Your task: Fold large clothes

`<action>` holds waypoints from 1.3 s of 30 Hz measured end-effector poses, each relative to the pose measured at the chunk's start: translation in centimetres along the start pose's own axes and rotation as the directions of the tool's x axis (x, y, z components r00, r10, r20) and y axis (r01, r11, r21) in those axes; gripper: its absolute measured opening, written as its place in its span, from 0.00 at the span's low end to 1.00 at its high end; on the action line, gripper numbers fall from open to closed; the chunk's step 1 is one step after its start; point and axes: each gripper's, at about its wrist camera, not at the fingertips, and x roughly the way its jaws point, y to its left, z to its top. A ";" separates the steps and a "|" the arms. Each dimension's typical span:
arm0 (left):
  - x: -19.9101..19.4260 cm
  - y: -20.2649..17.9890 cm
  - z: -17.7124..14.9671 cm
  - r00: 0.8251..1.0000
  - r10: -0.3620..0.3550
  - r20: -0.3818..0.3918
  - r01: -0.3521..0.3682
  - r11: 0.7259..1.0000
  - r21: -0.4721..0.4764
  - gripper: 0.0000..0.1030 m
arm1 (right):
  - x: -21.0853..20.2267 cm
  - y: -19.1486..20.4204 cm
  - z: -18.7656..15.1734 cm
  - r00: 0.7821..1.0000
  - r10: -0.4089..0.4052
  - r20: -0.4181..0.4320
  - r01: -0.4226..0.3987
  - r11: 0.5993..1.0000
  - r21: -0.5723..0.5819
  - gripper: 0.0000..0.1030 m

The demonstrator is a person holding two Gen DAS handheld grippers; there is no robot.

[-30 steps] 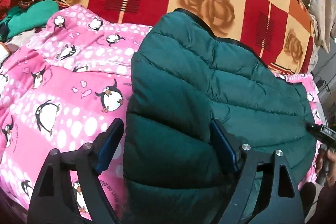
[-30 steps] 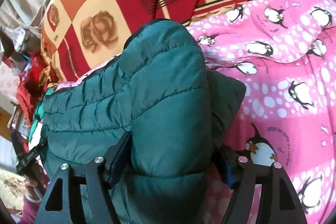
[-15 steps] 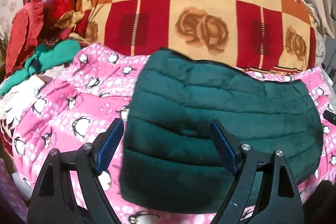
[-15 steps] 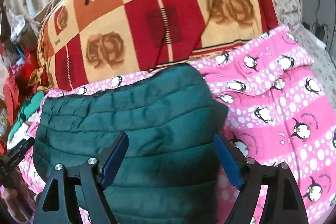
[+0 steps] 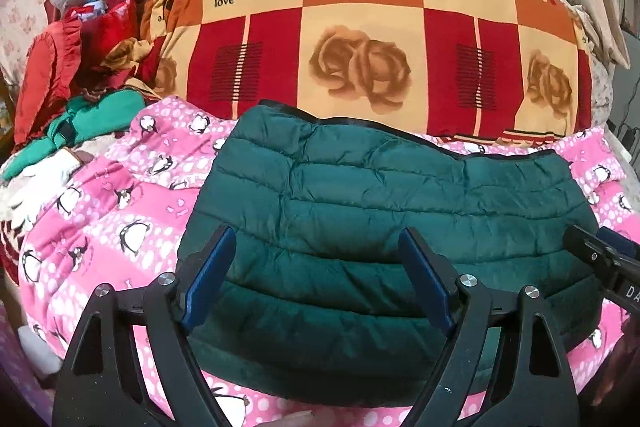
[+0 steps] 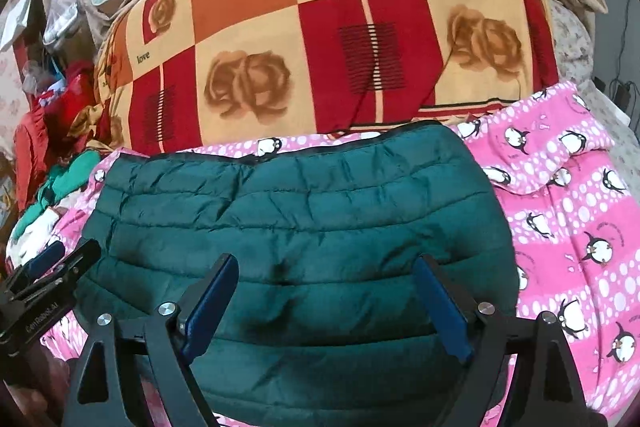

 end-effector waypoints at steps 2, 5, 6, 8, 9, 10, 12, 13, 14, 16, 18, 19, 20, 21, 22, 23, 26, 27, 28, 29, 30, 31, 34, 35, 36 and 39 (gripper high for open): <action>0.1 -0.1 -0.1 1.000 0.002 -0.001 -0.002 1.000 0.000 0.81 | 0.1 0.2 -0.1 1.000 -0.005 0.003 0.005 1.000 -0.002 0.85; 0.2 -0.3 -0.4 1.000 -0.001 -0.006 0.001 1.000 0.000 0.81 | 0.3 0.3 -0.2 1.000 -0.006 -0.006 0.006 1.000 -0.002 0.85; 0.3 -0.3 -0.4 1.000 -0.002 -0.008 0.002 1.000 0.000 0.81 | 0.4 0.3 -0.2 1.000 -0.008 -0.010 0.008 1.000 -0.002 0.85; 0.4 -0.4 -0.5 1.000 -0.004 -0.012 0.004 1.000 -0.002 0.81 | 0.5 0.3 -0.3 1.000 -0.015 -0.011 0.015 1.000 -0.004 0.85; 0.4 -0.4 -0.6 1.000 -0.003 -0.013 0.003 1.000 -0.001 0.81 | 0.5 0.3 -0.4 1.000 -0.017 -0.009 0.017 1.000 -0.004 0.85; 0.5 -0.5 -0.6 1.000 0.000 -0.013 0.000 1.000 0.002 0.81 | 0.5 0.4 -0.4 1.000 -0.017 -0.008 0.017 1.000 -0.005 0.85; 0.5 -0.5 -0.6 1.000 0.002 -0.013 -0.002 1.000 0.002 0.81 | 0.6 0.4 -0.3 1.000 -0.016 -0.011 0.016 1.000 -0.008 0.85; 0.5 -0.5 -0.6 1.000 0.002 -0.014 -0.002 1.000 0.000 0.81 | 0.6 0.5 -0.3 1.000 -0.017 -0.011 0.017 1.000 -0.012 0.85; 0.5 -0.6 -0.7 1.000 0.001 -0.014 -0.001 1.000 0.001 0.81 | 0.6 0.6 -0.4 1.000 -0.018 -0.010 0.018 1.000 -0.016 0.85; 0.5 -0.6 -0.7 1.000 0.004 -0.015 -0.004 1.000 0.003 0.81 | 0.7 0.8 -0.4 1.000 -0.024 -0.007 0.024 0.999 -0.025 0.85; 0.5 -0.6 -0.7 1.000 0.005 -0.016 -0.005 1.000 0.003 0.81 | 0.8 1.0 -0.4 1.000 -0.028 -0.008 0.028 0.999 -0.037 0.85; 0.5 -0.6 -0.7 1.000 0.004 -0.015 -0.004 1.000 0.002 0.81 | 0.8 1.0 -0.4 1.000 -0.027 -0.010 0.026 0.999 -0.041 0.85; 0.5 -0.6 -0.7 1.000 0.004 -0.016 -0.004 1.000 0.001 0.81 | 0.9 1.1 -0.4 1.000 -0.025 -0.013 0.025 0.999 -0.042 0.85; 0.5 -0.6 -0.7 1.000 0.005 -0.016 -0.005 1.000 0.000 0.81 | 0.9 1.1 -0.4 1.000 -0.025 -0.014 0.025 0.999 -0.042 0.85; 0.6 -0.5 -0.8 1.000 0.005 -0.016 -0.005 1.000 -0.002 0.81 | 0.9 1.1 -0.4 1.000 -0.026 -0.013 0.025 0.999 -0.043 0.85; 0.6 -0.4 -0.8 1.000 0.004 -0.017 -0.004 1.000 -0.003 0.81 | 1.0 1.2 -0.4 1.000 -0.027 -0.013 0.027 0.999 -0.044 0.85; 0.8 -0.4 -0.9 1.000 0.004 -0.023 -0.004 1.000 -0.002 0.81 | 1.1 1.3 -0.4 0.999 -0.033 -0.014 0.033 0.998 -0.050 0.85; 0.9 -0.3 -1.0 1.000 0.004 -0.025 -0.004 1.000 -0.002 0.81 | 1.2 1.3 -0.3 0.999 -0.036 -0.015 0.035 0.998 -0.051 0.85; 0.9 -0.3 -0.9 1.000 0.004 -0.026 -0.005 1.000 -0.002 0.81 | 1.2 1.4 -0.4 0.999 -0.038 -0.015 0.037 0.998 -0.052 0.85; 1.0 -0.3 -1.0 1.000 0.004 -0.028 -0.004 1.000 -0.002 0.81 | 1.3 1.4 -0.3 0.999 -0.039 -0.017 0.038 0.998 -0.053 0.85; 1.1 -0.3 -1.0 1.000 0.003 -0.030 -0.003 1.000 -0.003 0.81 | 1.4 1.4 -0.3 0.999 -0.039 -0.018 0.038 0.998 -0.055 0.85; 1.1 -0.3 -1.0 1.000 0.002 -0.031 -0.002 1.000 -0.005 0.81 | 1.4 1.5 -0.3 0.999 -0.040 -0.019 0.039 0.998 -0.056 0.85; 1.3 -0.3 -1.0 0.999 -0.001 -0.035 0.000 1.000 -0.009 0.81 | 1.6 1.7 -0.4 0.999 -0.050 -0.018 0.048 0.996 -0.069 0.85; 1.4 -0.3 -1.0 0.999 -0.001 -0.036 0.001 1.000 -0.010 0.81 | 1.6 1.7 -0.4 0.999 -0.051 -0.019 0.050 0.996 -0.074 0.85; 1.5 -0.4 -0.9 0.999 0.000 -0.037 0.000 1.000 -0.009 0.81 | 1.7 1.8 -0.4 0.998 -0.053 -0.019 0.051 0.996 -0.075 0.85; 1.5 -0.4 -1.0 0.999 0.001 -0.038 -0.001 1.000 -0.008 0.81 | 1.9 1.8 -0.5 0.998 -0.055 -0.022 0.053 0.996 -0.077 0.85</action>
